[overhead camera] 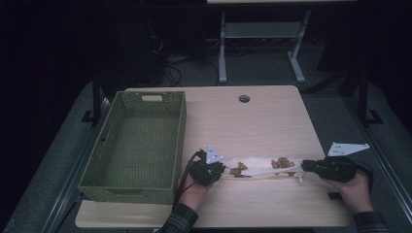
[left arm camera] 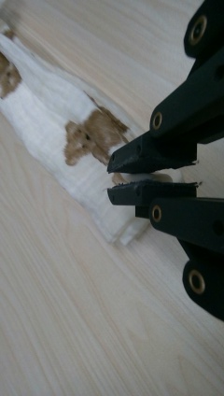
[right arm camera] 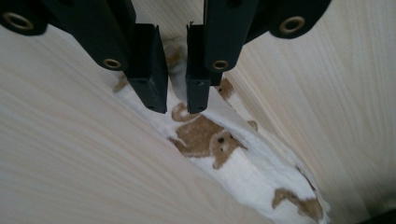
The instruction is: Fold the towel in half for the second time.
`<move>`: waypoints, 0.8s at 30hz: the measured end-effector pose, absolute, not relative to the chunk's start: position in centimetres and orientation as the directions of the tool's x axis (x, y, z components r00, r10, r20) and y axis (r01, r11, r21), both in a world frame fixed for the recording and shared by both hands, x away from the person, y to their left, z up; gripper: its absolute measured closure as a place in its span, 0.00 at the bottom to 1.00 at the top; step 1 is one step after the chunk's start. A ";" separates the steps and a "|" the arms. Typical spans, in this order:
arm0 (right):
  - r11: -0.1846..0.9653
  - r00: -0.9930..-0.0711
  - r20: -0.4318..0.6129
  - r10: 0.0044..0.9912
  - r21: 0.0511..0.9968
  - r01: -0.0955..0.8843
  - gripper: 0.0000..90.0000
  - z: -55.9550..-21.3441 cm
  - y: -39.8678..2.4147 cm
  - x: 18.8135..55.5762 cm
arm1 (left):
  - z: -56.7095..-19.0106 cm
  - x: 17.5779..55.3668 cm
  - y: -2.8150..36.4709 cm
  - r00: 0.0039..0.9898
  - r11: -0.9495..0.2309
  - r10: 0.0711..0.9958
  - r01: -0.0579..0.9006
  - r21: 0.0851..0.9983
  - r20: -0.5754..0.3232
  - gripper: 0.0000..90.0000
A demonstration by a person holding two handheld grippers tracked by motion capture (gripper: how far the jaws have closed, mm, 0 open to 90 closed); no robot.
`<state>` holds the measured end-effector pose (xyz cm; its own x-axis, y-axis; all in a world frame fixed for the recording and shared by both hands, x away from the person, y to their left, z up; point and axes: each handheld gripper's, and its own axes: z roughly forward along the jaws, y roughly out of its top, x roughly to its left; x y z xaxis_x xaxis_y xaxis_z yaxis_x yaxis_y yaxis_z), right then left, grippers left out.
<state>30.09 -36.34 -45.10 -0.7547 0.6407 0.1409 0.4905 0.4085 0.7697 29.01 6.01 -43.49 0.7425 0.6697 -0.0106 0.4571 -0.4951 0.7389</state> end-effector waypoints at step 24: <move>0.509 -0.782 0.134 0.609 0.689 0.515 0.96 -46.6 -35.8 29.4 | -45.3 29.4 5.2 0.777 -0.610 0.629 0.470 0.638 0.030 0.85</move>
